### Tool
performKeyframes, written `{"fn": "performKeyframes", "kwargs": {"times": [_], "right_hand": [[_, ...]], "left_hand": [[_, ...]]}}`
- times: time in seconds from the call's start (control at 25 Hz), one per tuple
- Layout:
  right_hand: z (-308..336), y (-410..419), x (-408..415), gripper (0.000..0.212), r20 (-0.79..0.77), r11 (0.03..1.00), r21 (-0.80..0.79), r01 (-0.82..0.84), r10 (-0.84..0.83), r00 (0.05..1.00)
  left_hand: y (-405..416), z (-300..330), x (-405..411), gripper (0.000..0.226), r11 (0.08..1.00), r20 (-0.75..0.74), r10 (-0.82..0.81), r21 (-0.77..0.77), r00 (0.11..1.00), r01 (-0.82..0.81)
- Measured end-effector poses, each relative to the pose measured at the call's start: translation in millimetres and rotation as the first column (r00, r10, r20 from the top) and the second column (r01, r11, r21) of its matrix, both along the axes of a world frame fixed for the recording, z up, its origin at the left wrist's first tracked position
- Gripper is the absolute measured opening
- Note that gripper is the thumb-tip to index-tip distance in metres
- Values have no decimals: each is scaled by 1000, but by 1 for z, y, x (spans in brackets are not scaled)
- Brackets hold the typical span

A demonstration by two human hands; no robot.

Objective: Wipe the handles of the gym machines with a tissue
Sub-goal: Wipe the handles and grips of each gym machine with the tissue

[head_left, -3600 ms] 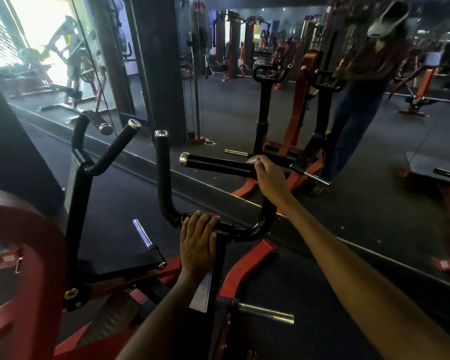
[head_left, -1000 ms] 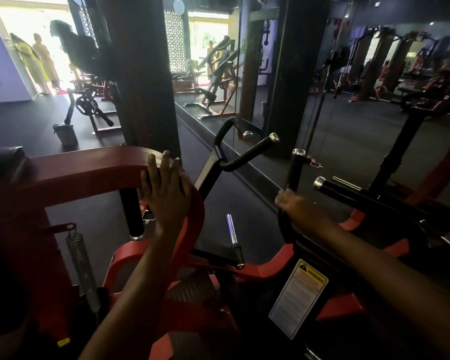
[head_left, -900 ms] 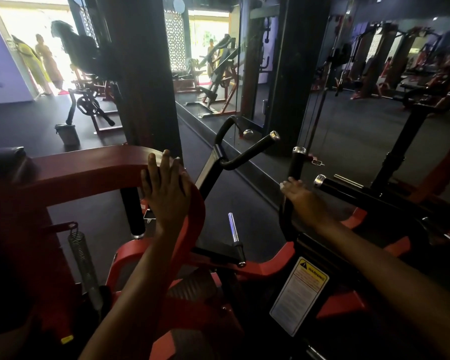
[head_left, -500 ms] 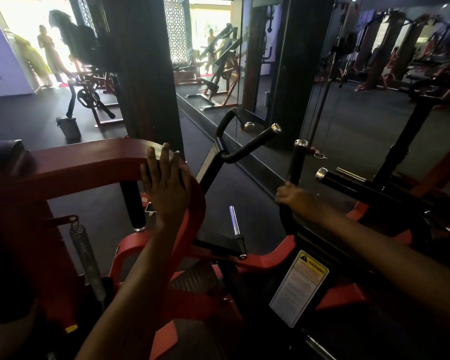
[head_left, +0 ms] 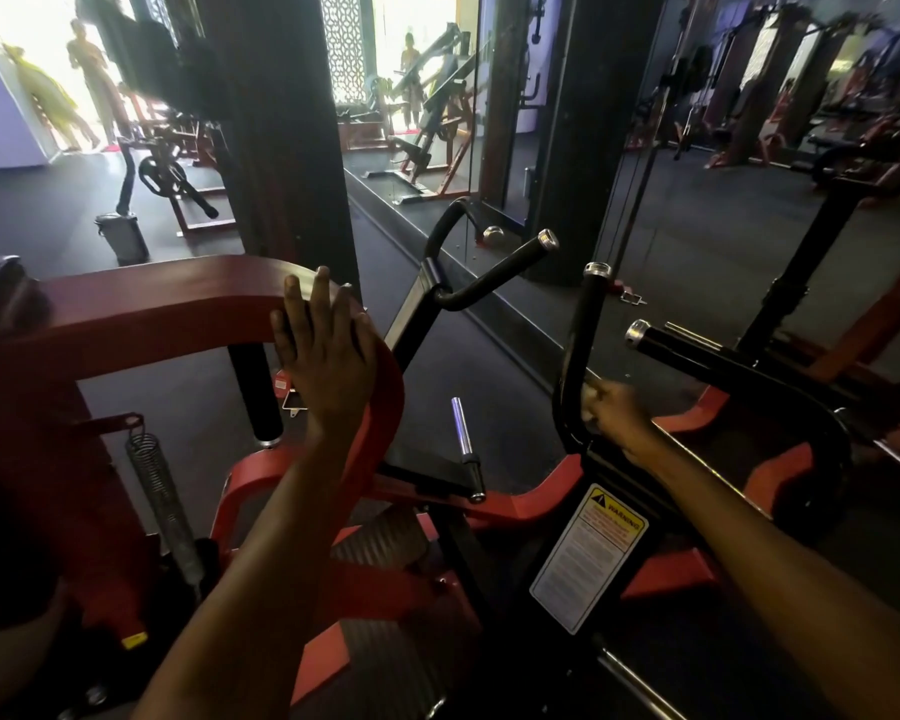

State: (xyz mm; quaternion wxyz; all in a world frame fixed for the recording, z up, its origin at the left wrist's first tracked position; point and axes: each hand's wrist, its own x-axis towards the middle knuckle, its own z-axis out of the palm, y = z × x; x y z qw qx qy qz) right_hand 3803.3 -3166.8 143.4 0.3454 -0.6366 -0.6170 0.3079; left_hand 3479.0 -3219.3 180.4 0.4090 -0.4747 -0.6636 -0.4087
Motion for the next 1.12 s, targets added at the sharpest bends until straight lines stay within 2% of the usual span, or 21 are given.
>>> {"fn": "performKeyframes", "kwargs": {"times": [0.12,0.16,0.2,0.28,0.32,0.36,0.44,0.52,0.56,0.6,0.68,0.72,0.8,0.88,0.96,1.04,1.08,1.12], "right_hand": [[-5,5,13,15,157,967,-243,-79,120,980],[-2,7,15,14,167,946,-318,-71,130,977],[-1,14,12,16,127,930,-364,-60,114,985],[7,27,-5,26,-153,927,-374,-25,-35,988],[9,32,-10,29,-313,925,-379,-9,-119,942],[9,32,-11,30,-399,920,-392,-29,-142,906],[2,20,3,25,-444,845,-501,-188,-65,894],[-4,12,19,22,-362,758,-596,-263,38,931],[0,18,18,23,-356,768,-589,-253,34,934],[10,28,10,27,-389,821,-533,-208,-20,921],[35,49,-11,34,-566,928,-360,-98,-134,814],[38,54,-16,35,-602,949,-312,-54,-153,784],[20,45,-5,33,-540,940,-339,-43,-158,827],[-9,31,10,25,-399,877,-463,-126,-79,914],[-3,37,4,26,-372,877,-472,-95,-101,923],[25,52,-17,31,-535,943,-314,107,-269,801],[34,56,-27,30,-556,956,-213,203,-289,779],[34,52,-33,26,-458,952,-109,286,-304,836]], "left_hand": [[4,-1,2,39,1000,-2,1,15,1000,-1],[4,-1,2,40,1000,-2,0,21,1000,0],[5,0,2,40,1000,0,3,26,1000,-3],[5,1,2,38,1000,9,4,30,1000,-4],[4,-1,2,36,999,4,1,32,1000,-1],[3,-2,2,35,999,-7,2,35,1000,-2],[3,-2,2,33,999,-21,13,34,1000,-12],[4,-3,2,34,999,-32,20,30,999,-20],[4,-2,2,34,999,-31,20,33,999,-19],[4,-2,2,34,999,-22,16,34,1000,-15],[3,-3,2,33,1000,-9,1,25,1000,-1],[2,-4,2,32,1000,-13,3,22,1000,-3],[1,-4,2,34,1000,-23,20,15,1000,-20],[2,-3,4,39,999,-25,29,13,999,-29],[4,-3,5,38,1000,-18,28,14,999,-28],[5,-3,6,36,1000,-15,26,16,1000,-26],[4,-5,5,36,1000,-16,20,13,1000,-20],[3,-6,5,35,1000,-23,14,11,1000,-14]]}}
